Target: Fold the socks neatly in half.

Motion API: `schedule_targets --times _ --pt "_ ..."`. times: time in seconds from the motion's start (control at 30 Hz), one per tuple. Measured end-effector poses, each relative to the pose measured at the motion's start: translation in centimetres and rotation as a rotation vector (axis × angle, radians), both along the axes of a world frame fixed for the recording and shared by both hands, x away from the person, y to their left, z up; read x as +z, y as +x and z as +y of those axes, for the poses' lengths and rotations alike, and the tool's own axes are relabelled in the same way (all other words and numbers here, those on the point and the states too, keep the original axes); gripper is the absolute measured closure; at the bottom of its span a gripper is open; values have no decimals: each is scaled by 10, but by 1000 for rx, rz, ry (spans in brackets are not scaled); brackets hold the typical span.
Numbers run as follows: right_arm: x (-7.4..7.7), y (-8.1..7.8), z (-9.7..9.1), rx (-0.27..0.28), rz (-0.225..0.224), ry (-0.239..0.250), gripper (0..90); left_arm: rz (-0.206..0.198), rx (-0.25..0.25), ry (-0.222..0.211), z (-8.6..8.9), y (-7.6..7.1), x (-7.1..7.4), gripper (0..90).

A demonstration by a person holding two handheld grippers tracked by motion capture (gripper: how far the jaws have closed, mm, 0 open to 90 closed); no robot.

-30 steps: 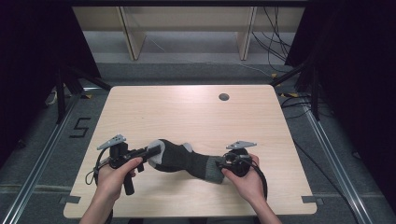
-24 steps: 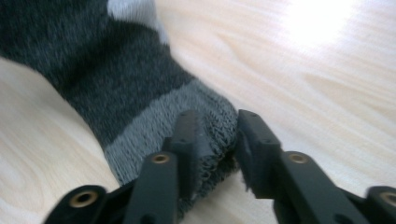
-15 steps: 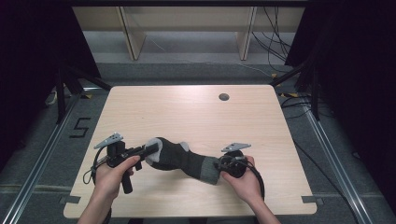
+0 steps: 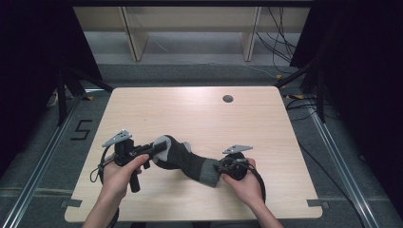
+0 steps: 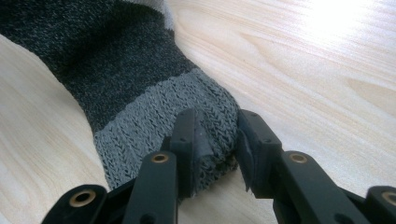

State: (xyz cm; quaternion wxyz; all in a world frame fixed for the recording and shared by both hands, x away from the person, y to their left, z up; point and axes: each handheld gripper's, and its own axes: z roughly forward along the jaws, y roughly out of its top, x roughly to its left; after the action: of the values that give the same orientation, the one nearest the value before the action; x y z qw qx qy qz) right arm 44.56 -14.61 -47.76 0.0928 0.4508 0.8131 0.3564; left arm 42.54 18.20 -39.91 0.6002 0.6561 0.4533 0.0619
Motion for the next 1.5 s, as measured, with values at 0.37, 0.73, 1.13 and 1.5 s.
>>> schedule_targets --times 0.37,0.73,1.13,1.5 --pt "-1 0 0 -3 13 10 685 -17 -38 33 -27 5 4 752" --pt "-2 0 -1 4 -19 1 679 -16 -61 57 -49 10 0 752" --pt "-2 -1 -1 1 19 27 673 -11 -86 83 -71 13 -4 752" --pt "-3 0 -3 11 -26 3 603 -17 -98 171 -88 16 -16 752"
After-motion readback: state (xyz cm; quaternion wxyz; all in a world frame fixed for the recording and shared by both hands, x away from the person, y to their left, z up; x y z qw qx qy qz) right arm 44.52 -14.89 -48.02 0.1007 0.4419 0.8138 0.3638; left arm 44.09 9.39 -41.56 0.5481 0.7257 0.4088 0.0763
